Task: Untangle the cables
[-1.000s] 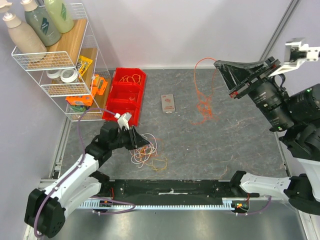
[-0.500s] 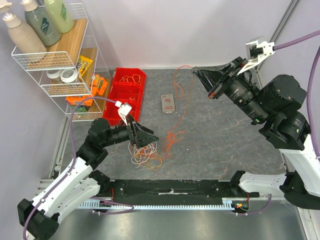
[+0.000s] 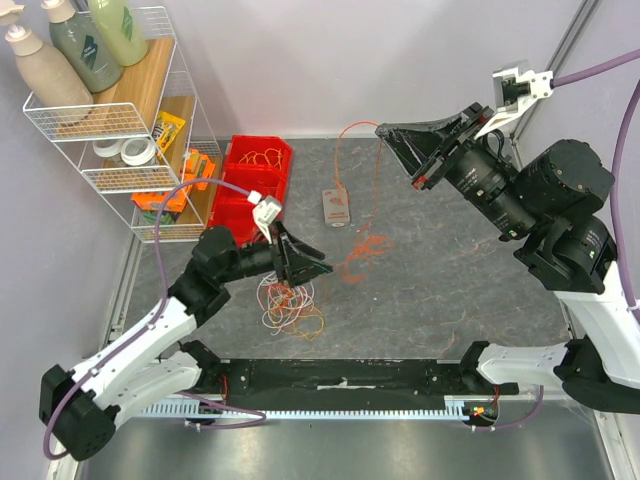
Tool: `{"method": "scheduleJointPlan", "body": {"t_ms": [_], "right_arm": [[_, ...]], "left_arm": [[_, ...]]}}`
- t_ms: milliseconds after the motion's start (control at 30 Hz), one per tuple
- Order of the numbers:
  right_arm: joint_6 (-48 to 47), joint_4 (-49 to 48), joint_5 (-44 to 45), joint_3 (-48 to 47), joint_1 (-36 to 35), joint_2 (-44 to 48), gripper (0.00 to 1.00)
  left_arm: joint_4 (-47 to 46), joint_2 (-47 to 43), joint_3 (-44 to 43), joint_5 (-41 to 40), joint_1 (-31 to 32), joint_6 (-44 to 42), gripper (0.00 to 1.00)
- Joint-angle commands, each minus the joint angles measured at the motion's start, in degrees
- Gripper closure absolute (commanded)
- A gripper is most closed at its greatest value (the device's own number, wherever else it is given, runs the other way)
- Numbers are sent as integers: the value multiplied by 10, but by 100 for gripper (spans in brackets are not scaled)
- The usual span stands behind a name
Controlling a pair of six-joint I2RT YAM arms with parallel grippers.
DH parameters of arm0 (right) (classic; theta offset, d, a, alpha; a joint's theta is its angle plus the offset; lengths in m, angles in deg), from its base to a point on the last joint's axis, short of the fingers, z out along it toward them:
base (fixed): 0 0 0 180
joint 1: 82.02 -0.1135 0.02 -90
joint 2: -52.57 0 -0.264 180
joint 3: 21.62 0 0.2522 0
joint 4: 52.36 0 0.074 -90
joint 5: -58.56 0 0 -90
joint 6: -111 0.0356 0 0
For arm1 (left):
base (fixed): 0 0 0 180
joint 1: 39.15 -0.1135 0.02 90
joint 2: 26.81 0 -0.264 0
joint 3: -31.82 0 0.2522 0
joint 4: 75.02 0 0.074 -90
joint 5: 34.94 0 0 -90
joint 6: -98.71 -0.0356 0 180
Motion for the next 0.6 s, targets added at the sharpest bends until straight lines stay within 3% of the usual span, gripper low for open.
{"method": "scheduleJointPlan", "body": {"t_ms": [0,267,367,467,567], "right_arm": [[5,-27,-9,-29,2,-3,100],[-5,-23,5,-24,2,5,100],[-7,-24,7,-18,2,8,100],[-5,-26,6,-13,2,10,100],[-3,-28,1,-12,2,10,100]], "left_arm": [[-43,69,-29,3,12,-29,32],[-75,149,-65,20,76,-27,9],[-125,171,-66,7,116,3,5],[-115,201,-79,-36,148,17,6],[-69,239,-102,-50,159,14,22]]}}
